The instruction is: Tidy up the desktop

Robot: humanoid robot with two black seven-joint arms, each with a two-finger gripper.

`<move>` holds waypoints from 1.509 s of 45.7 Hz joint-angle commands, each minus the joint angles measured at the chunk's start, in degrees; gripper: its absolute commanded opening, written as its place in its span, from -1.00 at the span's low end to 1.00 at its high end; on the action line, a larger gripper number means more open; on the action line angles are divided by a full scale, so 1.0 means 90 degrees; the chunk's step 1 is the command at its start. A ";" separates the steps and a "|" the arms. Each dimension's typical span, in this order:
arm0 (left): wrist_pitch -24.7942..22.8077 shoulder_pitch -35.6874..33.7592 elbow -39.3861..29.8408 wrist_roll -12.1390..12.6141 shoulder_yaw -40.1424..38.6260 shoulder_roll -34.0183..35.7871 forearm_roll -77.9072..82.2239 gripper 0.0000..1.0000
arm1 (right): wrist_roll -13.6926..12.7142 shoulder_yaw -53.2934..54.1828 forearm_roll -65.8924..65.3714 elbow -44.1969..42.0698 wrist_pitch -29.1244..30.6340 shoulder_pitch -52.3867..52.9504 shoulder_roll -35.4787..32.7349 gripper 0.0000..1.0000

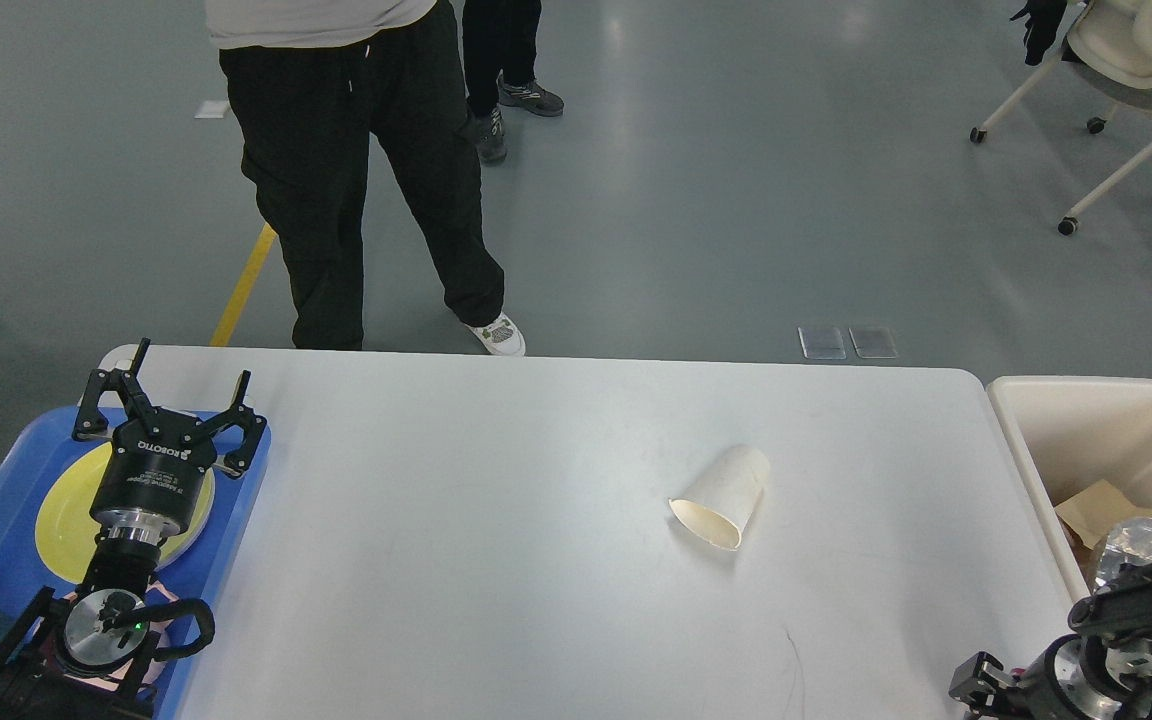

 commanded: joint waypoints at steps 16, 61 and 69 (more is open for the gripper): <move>0.0000 0.0001 0.0000 0.0010 0.0000 0.0000 0.0000 0.93 | -0.0017 0.0019 0.0088 -0.0341 -0.0251 -0.0291 0.0134 0.14; 0.0000 -0.0009 0.0000 0.0010 0.0000 0.0000 0.0000 0.93 | -0.0017 -0.0087 0.0293 -0.0273 0.1612 0.1386 -0.0140 -1.00; 0.0000 0.0001 0.0000 0.0000 0.0000 0.0000 0.0000 0.93 | -0.0017 -0.1073 0.1015 0.0185 0.2756 0.3261 -0.0042 -1.00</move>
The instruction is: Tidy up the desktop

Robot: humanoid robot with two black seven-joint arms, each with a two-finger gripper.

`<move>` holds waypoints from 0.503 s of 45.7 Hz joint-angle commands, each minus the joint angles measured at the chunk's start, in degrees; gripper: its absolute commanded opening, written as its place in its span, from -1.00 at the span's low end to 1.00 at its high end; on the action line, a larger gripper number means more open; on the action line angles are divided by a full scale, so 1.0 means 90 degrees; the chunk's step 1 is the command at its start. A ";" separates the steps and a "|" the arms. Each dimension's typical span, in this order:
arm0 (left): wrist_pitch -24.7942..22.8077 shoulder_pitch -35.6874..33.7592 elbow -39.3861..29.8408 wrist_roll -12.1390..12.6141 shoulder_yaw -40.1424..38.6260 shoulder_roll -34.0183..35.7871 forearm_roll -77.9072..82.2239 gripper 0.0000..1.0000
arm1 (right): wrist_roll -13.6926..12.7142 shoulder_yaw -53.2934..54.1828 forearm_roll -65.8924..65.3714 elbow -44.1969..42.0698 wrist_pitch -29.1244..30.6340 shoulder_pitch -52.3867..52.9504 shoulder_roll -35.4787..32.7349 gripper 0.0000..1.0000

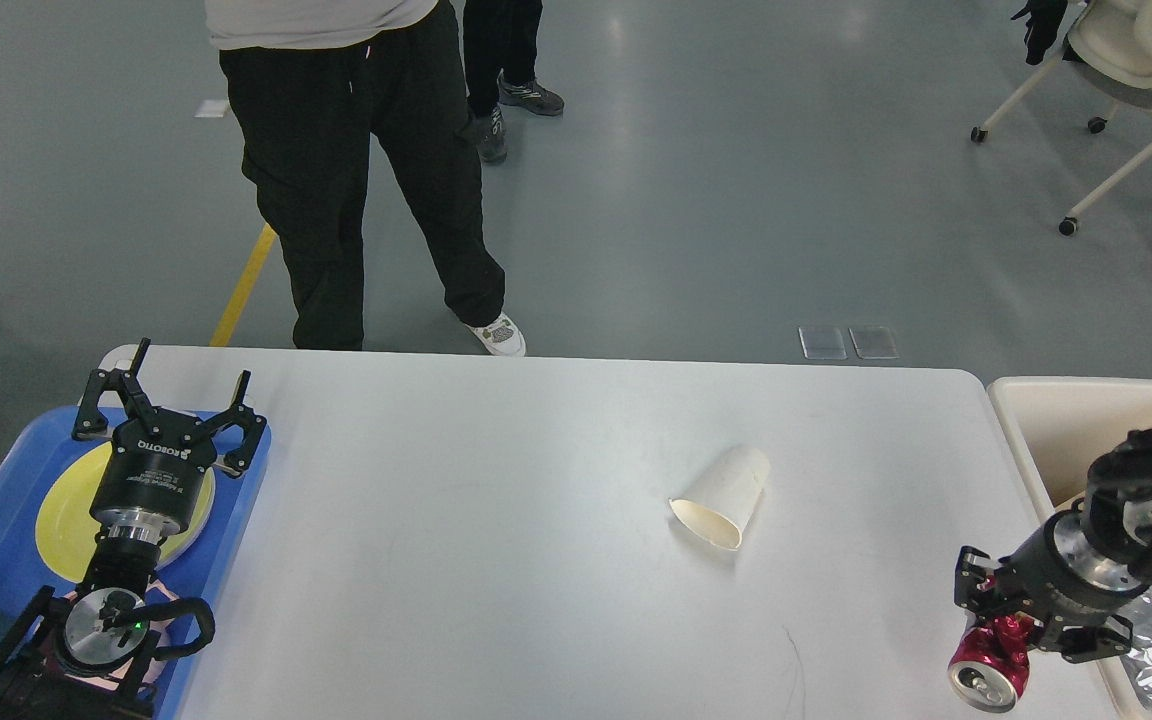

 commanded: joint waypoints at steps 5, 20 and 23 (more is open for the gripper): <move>0.0000 0.0004 0.0004 -0.0005 0.0000 0.0000 0.0000 0.93 | 0.0009 -0.1558 0.0843 0.0936 0.0663 0.2603 0.0245 -1.00; 0.0000 -0.0006 0.0004 0.0005 0.0000 0.0000 0.0000 0.93 | 0.0135 -0.2780 0.1665 0.1777 0.0556 0.4433 0.0861 -1.00; 0.0000 0.0004 0.0004 0.0005 0.0000 0.0000 0.0000 0.93 | 0.0272 -0.2849 0.1684 0.1738 0.0439 0.4365 0.0861 -1.00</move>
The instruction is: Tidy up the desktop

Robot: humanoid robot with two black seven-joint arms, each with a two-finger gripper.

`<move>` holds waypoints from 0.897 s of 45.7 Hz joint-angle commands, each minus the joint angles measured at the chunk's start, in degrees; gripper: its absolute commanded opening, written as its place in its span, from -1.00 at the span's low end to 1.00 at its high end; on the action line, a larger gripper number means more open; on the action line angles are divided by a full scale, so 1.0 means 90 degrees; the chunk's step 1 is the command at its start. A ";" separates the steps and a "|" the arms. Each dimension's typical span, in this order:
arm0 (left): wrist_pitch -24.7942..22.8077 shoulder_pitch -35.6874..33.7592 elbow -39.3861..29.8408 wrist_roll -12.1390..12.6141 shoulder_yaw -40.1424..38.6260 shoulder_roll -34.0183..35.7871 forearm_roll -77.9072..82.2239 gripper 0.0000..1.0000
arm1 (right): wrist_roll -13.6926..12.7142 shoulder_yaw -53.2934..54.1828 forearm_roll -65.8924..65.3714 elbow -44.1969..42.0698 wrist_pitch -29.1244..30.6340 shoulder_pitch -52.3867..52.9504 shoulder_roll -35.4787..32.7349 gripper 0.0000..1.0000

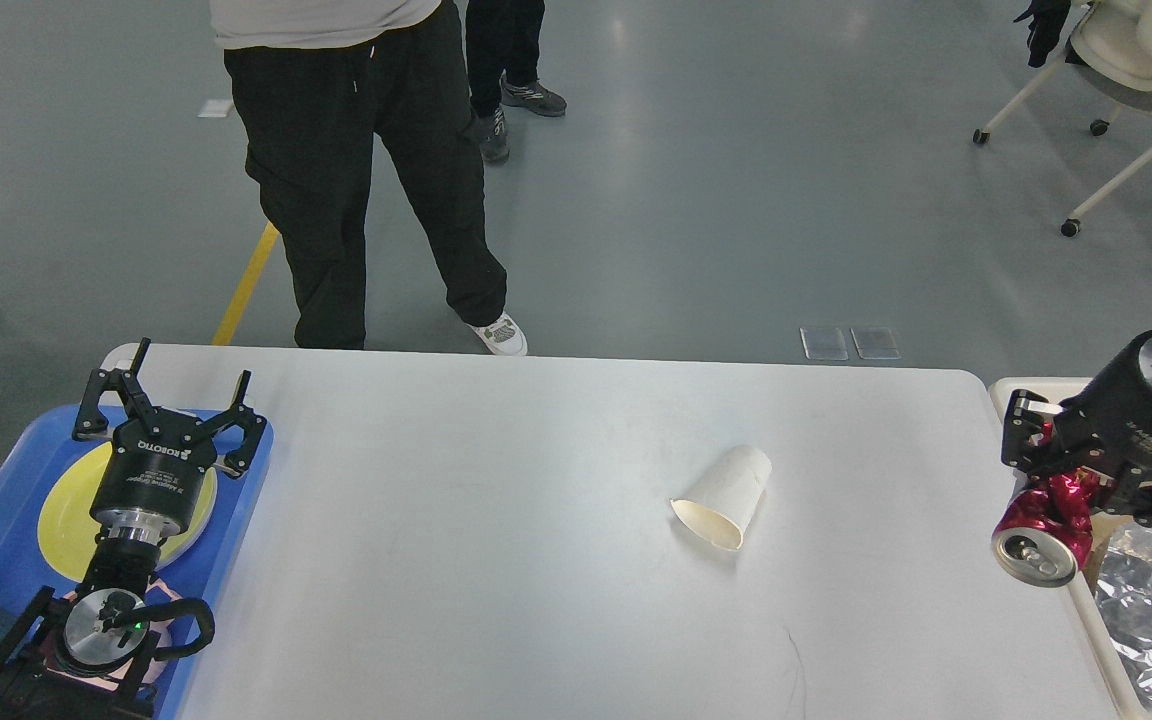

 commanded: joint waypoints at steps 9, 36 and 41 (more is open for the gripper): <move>0.0000 0.0004 0.0000 0.0002 0.0000 0.0000 0.0000 0.93 | 0.0606 -0.0701 0.0014 -0.0703 -0.0950 -0.1125 -0.0106 -1.00; 0.0000 0.0004 0.0000 -0.0008 0.0000 0.0000 0.0000 0.93 | 0.0567 0.1867 -0.0064 -0.5956 -0.2728 -0.7238 -0.0830 -1.00; 0.0000 0.0004 0.0000 -0.0008 0.0000 0.0000 0.0000 0.93 | 0.0557 0.2277 -0.0044 -0.7440 -0.2767 -0.8264 -0.0342 -1.00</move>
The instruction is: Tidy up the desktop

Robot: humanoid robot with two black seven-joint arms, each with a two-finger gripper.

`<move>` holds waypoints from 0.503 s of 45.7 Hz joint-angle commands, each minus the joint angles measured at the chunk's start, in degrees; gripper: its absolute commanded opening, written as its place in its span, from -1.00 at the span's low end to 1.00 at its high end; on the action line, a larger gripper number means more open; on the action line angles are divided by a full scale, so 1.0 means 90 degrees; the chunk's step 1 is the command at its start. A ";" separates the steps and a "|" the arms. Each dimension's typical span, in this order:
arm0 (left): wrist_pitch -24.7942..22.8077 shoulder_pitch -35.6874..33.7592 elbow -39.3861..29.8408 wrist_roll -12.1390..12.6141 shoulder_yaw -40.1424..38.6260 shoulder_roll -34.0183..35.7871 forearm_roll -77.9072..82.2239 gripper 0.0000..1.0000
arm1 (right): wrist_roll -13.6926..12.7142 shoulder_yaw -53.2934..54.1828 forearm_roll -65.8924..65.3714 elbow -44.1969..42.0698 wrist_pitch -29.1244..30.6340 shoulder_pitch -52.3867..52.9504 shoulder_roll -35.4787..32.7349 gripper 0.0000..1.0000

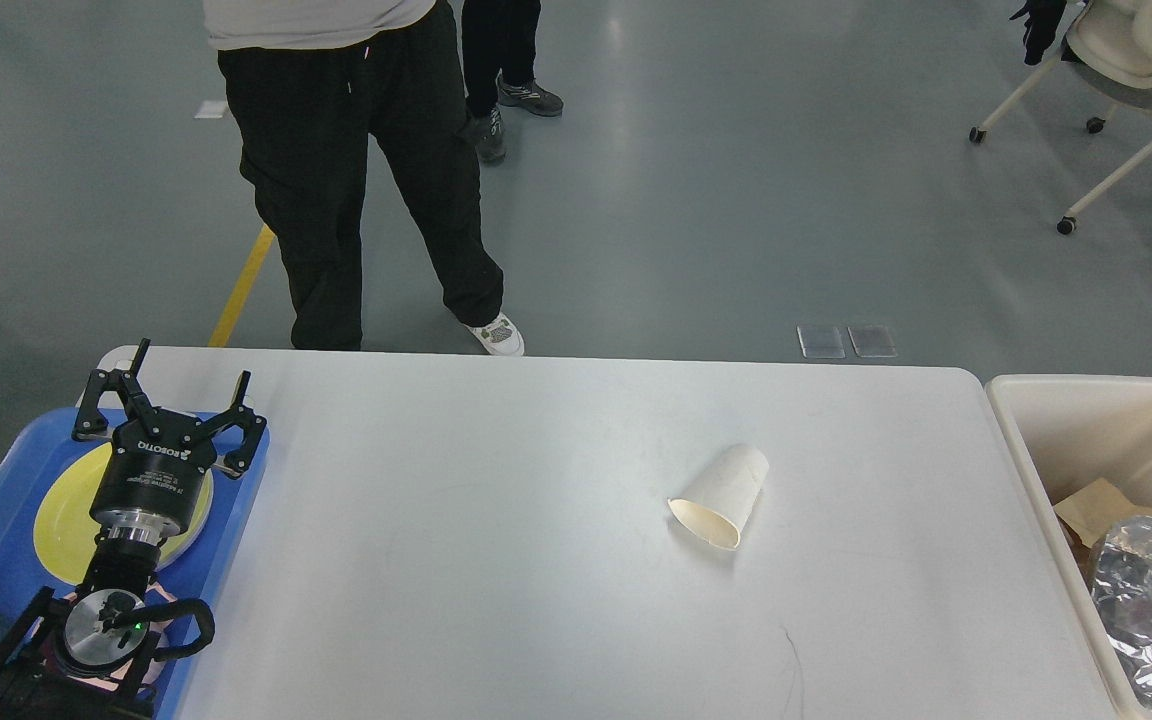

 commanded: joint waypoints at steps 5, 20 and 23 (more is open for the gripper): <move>0.0000 0.0000 -0.0001 0.0002 0.0000 0.0000 0.0000 0.93 | 0.0008 0.0784 0.0094 -0.2772 -0.0160 -0.1991 0.0897 -1.00; 0.0000 0.0000 -0.0001 -0.0008 0.0000 0.0000 0.0000 0.93 | -0.0002 0.1038 0.0114 -0.3946 -0.0414 -0.3087 0.1660 -1.00; 0.0000 0.0000 -0.0001 -0.0007 0.0000 0.0000 0.0000 0.93 | -0.0002 0.1038 0.0114 -0.3946 -0.0483 -0.3165 0.1699 -1.00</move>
